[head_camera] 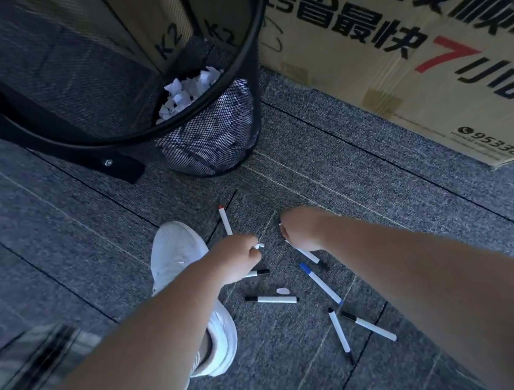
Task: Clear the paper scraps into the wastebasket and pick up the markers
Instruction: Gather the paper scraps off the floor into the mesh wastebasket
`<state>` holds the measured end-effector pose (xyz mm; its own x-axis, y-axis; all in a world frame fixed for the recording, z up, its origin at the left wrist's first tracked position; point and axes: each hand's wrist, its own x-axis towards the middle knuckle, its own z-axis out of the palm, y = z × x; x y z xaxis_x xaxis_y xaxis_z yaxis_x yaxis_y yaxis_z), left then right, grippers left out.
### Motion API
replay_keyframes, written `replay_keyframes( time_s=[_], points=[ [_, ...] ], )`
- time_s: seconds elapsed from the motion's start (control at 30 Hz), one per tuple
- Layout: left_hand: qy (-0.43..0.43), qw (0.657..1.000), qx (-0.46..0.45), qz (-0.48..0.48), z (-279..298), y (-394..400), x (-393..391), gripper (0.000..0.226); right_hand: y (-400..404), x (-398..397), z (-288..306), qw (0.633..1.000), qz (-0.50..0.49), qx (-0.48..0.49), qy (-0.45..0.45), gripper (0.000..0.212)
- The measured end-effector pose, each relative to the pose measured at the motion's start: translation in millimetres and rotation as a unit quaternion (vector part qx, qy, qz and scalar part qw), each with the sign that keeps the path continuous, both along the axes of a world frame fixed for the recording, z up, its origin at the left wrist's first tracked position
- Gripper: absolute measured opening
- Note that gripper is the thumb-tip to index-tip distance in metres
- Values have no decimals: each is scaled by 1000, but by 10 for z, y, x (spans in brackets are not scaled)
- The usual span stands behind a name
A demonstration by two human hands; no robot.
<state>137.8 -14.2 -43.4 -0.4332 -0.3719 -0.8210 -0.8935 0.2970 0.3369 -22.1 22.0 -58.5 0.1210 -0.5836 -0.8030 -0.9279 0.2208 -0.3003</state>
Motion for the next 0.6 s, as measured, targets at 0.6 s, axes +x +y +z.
replay_keyframes(
  time_s=[0.6],
  points=[
    [-29, 993, 68, -92, 75, 300, -118, 33, -50, 150, 23, 999, 1, 17, 38, 19]
  ],
)
